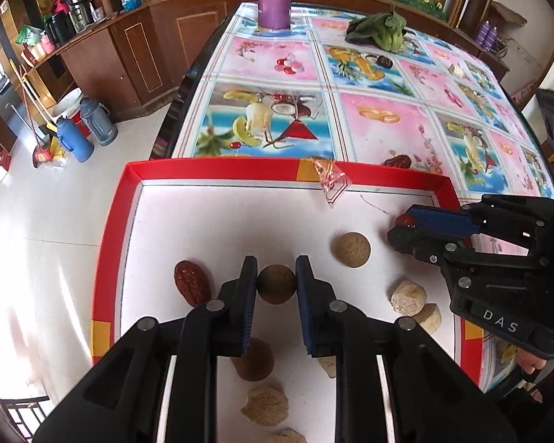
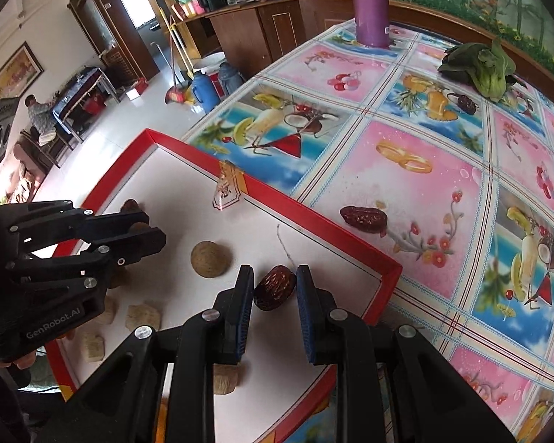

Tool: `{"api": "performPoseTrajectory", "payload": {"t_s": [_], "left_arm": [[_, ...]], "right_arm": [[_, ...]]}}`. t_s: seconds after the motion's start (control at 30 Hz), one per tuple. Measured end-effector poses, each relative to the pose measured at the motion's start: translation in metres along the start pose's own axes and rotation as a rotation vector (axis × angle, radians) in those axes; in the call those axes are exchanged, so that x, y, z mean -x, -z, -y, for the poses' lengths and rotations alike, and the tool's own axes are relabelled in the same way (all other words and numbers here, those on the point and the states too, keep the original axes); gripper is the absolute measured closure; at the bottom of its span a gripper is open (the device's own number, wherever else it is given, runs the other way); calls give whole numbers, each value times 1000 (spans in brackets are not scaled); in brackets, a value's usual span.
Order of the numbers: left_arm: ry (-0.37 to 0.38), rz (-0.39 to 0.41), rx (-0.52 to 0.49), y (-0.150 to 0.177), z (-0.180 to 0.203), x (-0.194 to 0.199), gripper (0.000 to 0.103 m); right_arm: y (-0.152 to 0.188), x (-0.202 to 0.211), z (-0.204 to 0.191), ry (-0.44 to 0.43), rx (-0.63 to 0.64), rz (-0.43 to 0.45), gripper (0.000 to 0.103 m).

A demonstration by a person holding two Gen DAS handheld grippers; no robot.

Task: Organize fruits
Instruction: 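Carry the date and brown fruit over the tray with both tools, then open both tools to drop the date and fruit into the tray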

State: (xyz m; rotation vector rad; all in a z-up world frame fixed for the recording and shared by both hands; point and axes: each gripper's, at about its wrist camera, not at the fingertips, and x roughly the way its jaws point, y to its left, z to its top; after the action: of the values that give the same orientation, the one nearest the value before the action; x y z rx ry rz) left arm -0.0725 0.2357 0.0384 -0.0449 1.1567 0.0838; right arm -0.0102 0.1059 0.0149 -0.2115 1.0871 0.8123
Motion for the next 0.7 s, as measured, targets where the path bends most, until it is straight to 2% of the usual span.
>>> {"api": "performPoseTrajectory", "payload": {"t_s": [0.33,0.4,0.5,0.57,0.63,0.7], "left_arm": [[-78,-15,-12,4,6,-8,79],[-100,-12,-5,5,7,-8,75],[-120,-1,14,7,7,-6,61],[-130,22,27,9,7,-1,57],[-154,51,40,11,9,7,55],[-173,96,60,13,11,20,50]], "right_arm": [[3,-7,-6,41,34,-19,80],[3,-6,-6,38,28,-12,80],[3,-3,-6,33,29,-1,80],[2,2,-5,26,27,16,76],[2,9,-4,13,18,41,68],[3,18,-3,-5,12,67,65]]}}
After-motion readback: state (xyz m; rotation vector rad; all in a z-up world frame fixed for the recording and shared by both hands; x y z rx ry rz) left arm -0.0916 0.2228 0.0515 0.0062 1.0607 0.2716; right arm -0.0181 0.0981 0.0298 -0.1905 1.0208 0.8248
